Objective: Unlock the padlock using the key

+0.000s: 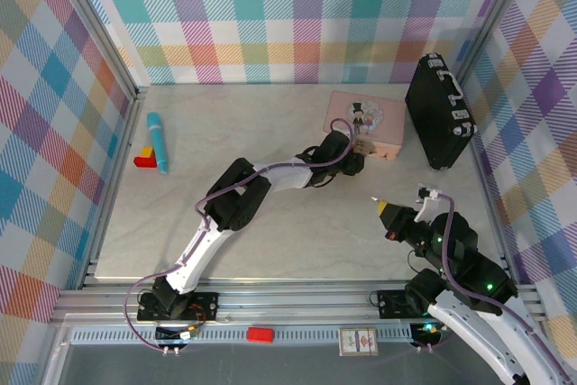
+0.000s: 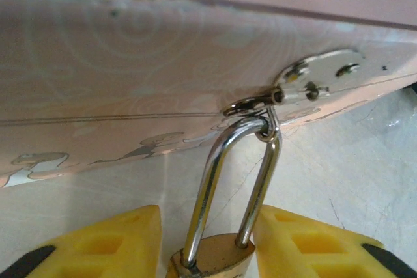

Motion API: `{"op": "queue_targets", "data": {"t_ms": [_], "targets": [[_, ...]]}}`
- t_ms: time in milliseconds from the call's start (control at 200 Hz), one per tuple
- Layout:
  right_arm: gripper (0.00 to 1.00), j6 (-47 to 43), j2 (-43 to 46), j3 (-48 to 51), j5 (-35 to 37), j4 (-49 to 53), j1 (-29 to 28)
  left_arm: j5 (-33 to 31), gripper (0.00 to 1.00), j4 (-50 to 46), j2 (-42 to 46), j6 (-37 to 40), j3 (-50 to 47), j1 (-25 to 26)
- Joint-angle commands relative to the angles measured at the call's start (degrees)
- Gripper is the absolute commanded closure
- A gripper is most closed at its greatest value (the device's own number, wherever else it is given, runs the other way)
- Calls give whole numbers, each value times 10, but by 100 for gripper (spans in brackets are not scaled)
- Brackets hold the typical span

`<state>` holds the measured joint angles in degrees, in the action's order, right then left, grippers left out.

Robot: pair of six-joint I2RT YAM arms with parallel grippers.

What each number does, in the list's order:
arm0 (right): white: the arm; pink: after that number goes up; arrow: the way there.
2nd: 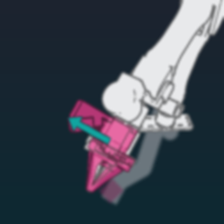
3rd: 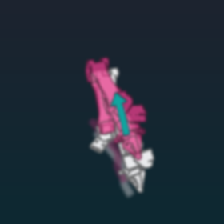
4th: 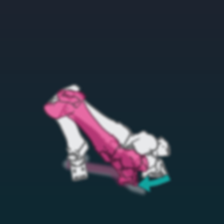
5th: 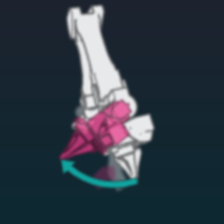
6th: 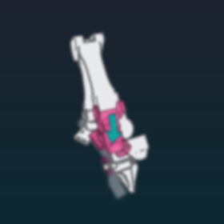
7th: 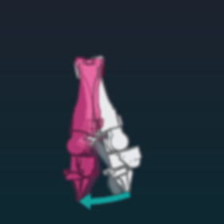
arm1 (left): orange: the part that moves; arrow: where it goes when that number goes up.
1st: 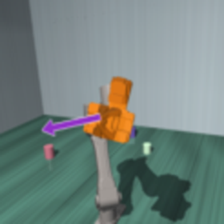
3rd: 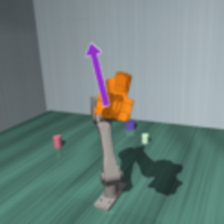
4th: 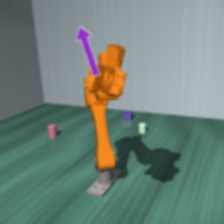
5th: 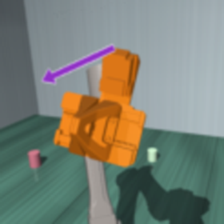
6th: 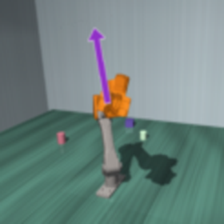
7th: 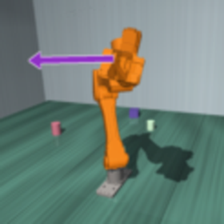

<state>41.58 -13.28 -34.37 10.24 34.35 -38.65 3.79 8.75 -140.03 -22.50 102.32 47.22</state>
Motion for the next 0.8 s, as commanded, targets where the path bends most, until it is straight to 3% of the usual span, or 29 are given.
{"op": "queue_targets", "data": {"t_ms": [0, 460, 795], "targets": [[100, 8, 3, 7, -6, -18, -3, -1, 62, -9, -10, 5, 2, 6], [100, 11, -25, 4, -11, -34, -3, -29, 84, 21, 29, 5, -44, 5], [100, 27, -43, 6, 1, -35, -3, -51, 94, 53, 84, 9, -116, -12]]}}
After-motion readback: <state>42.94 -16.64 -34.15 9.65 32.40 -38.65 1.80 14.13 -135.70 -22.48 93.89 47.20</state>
